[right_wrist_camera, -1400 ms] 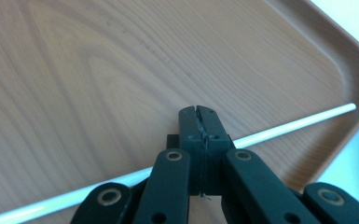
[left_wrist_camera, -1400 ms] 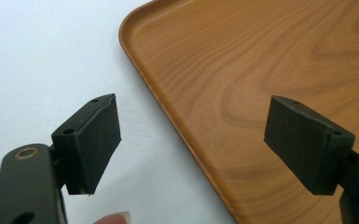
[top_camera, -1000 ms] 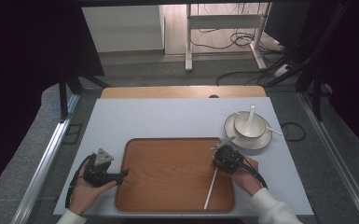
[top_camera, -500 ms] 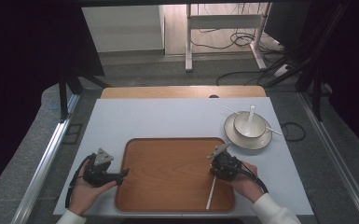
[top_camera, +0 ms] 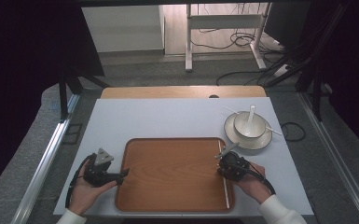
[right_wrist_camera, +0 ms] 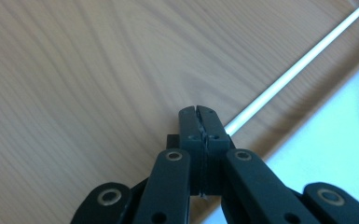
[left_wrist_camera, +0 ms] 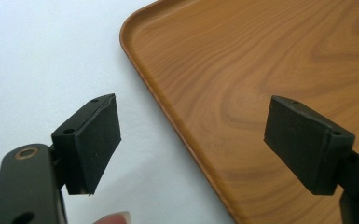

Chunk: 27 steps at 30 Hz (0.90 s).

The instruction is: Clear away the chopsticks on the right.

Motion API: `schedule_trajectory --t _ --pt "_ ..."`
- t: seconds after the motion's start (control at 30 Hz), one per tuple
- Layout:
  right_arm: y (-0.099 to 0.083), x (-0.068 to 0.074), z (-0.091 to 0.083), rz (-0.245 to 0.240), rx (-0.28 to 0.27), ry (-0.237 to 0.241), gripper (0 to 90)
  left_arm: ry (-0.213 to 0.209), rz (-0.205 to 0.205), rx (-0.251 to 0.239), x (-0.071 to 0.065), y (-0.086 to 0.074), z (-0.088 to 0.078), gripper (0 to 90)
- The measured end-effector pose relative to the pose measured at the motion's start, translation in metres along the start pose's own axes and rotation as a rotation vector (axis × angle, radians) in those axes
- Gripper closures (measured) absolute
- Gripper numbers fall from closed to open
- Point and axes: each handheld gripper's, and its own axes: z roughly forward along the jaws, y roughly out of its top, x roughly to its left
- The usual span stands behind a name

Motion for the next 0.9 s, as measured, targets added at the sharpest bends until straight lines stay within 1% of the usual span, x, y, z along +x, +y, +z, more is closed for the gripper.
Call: schedule_trajectory --t 0.03,0.07,0.17,0.3,0.4,0.43,0.47,0.5,0.53,0.57,0.63,0.7,0.77,0.8,0.83,0.9 --pt "-0.001 -0.001 -0.001 0.005 -0.005 0.003 89.8 0.000 0.000 0.000 0.000 0.000 0.000 18.2" --pt "-0.001 -0.001 -0.002 0.003 -0.007 -0.003 89.9 0.000 -0.001 0.001 0.000 0.000 0.000 18.2" --pt "0.000 0.000 -0.003 0.001 -0.020 -0.002 89.8 -0.001 -0.002 -0.001 0.000 0.000 0.000 18.2" --pt "0.002 0.000 -0.005 -0.005 -0.051 0.005 89.8 0.001 -0.002 0.000 0.000 0.000 0.000 18.2" --pt "0.003 -0.001 -0.010 -0.010 -0.089 0.013 89.8 0.001 -0.003 -0.002 0.000 0.000 0.000 18.2" --pt "0.004 -0.002 -0.014 -0.018 -0.115 0.021 89.8 0.002 -0.004 -0.003 0.000 0.000 0.000 18.2" --pt "0.005 -0.004 -0.021 -0.017 -0.148 0.039 89.7 0.004 -0.002 -0.004 0.000 0.000 -0.001 18.2" --pt "0.005 -0.004 -0.021 -0.017 -0.148 0.039 89.7 0.006 -0.004 -0.009 0.001 0.000 -0.001 18.2" --pt "0.005 -0.006 -0.026 -0.011 -0.167 0.048 89.6 0.007 -0.007 -0.014 0.001 0.000 -0.002 18.2" --pt "0.006 -0.010 -0.033 -0.009 -0.192 0.061 87.4 0.007 -0.005 -0.018 0.001 0.000 -0.002 18.2" --pt "0.007 -0.014 -0.041 -0.011 -0.222 0.074 78.8 0.007 -0.003 -0.026 0.001 0.000 -0.004 18.2" --pt "0.008 -0.019 -0.051 -0.014 -0.246 0.069 67.1 0.006 0.001 -0.030 0.000 0.000 -0.005 18.2" --pt "0.008 -0.024 -0.060 -0.005 -0.270 0.065 59.3 0.005 0.000 -0.029 0.001 -0.001 -0.005 18.2" --pt "0.009 -0.030 -0.068 0.011 -0.285 0.102 53.2 0.007 -0.002 -0.031 0.001 -0.001 -0.006 18.2" --pt "0.009 -0.030 -0.068 0.011 -0.285 0.102 53.2 0.007 -0.006 -0.034 0.002 -0.001 -0.006 18.2" --pt "0.009 -0.036 -0.074 0.021 -0.293 0.099 49.3 0.008 -0.006 -0.033 0.002 -0.002 -0.007 18.3"
